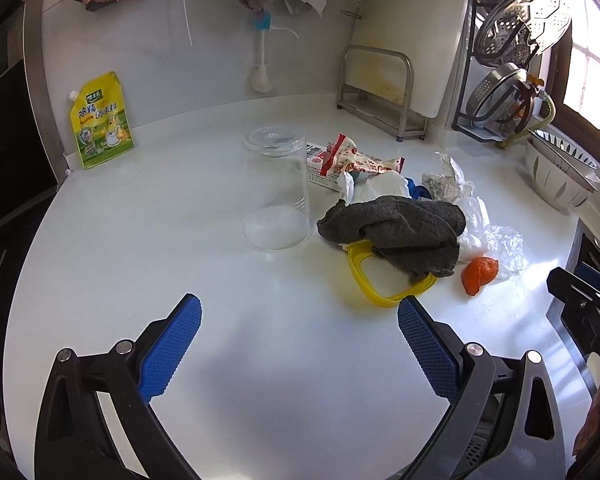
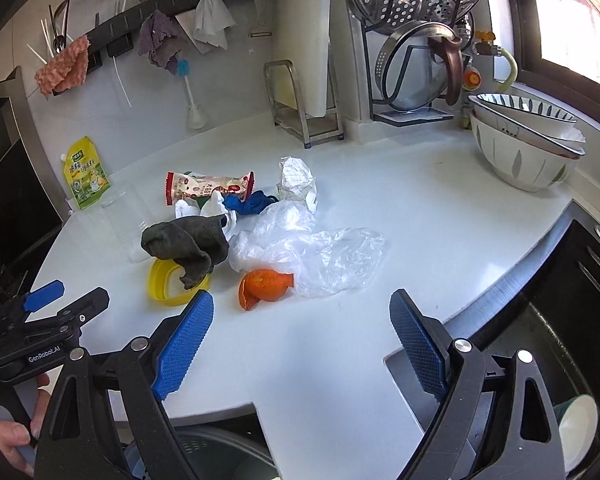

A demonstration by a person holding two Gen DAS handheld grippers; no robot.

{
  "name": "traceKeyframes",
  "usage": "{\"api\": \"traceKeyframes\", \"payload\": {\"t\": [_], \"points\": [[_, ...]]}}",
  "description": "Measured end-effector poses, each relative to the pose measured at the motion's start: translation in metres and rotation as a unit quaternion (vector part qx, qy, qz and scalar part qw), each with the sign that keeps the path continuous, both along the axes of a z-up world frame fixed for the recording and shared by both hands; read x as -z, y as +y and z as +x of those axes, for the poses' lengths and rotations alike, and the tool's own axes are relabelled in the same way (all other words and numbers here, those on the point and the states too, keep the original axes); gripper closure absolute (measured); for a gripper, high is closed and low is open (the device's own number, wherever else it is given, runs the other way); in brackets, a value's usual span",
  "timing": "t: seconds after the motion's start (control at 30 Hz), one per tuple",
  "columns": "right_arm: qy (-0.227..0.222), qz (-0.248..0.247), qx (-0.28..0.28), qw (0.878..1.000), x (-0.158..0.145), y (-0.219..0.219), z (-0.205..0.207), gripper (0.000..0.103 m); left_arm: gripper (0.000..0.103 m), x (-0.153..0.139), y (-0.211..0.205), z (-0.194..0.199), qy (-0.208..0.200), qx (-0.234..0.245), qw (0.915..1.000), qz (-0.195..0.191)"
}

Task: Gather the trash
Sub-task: 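Move the right tool toward the orange peel on the counter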

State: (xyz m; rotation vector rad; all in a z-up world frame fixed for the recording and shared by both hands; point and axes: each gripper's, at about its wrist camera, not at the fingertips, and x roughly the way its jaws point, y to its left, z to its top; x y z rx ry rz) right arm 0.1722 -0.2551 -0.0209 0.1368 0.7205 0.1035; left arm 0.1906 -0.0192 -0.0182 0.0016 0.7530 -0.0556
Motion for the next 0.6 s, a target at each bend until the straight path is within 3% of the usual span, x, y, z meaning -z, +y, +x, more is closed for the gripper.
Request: {"api": "traceKeyframes", "payload": {"t": [0.6], "points": [[0.068,-0.029,0.015,0.997,0.036,0.029,0.053,0.018,0.006,0.014,0.013,0.017,0.013,-0.015,0.9998,-0.001]]}}
